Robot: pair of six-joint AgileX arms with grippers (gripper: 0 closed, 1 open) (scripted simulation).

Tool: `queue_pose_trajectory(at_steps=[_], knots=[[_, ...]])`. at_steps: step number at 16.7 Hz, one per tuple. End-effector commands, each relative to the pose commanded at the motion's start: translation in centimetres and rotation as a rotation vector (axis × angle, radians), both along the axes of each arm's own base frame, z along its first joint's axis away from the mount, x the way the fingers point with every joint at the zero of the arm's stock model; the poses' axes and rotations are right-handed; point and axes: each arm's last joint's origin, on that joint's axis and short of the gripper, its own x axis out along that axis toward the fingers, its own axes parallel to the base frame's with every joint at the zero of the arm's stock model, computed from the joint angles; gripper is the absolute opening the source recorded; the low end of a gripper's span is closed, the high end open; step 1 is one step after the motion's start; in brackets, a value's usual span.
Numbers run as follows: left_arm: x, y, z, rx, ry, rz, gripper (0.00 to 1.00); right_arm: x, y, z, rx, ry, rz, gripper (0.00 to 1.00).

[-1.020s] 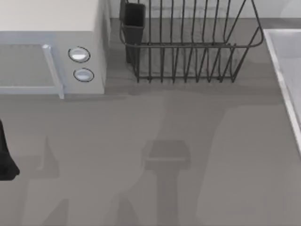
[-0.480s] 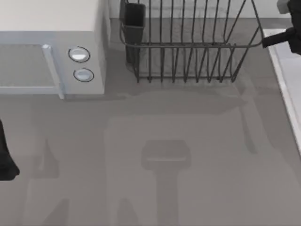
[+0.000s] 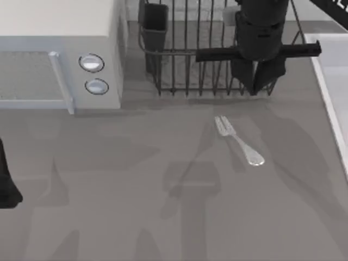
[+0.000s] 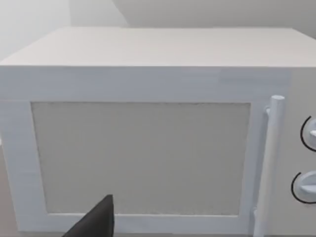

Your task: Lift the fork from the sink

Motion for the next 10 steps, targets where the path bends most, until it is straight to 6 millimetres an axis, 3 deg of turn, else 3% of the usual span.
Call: queue_pose_trajectory(at_steps=[4, 10], knots=[[0.0, 0.0, 0.0, 0.0, 0.0, 0.0, 1.0, 0.1, 0.5, -1.5, 0.014, 0.001, 0.002, 0.0], [0.0, 0.0, 0.0, 0.0, 0.0, 0.0, 1.0, -0.7, 1.6, -8.5, 0.053, 0.024, 0.009, 0.0]])
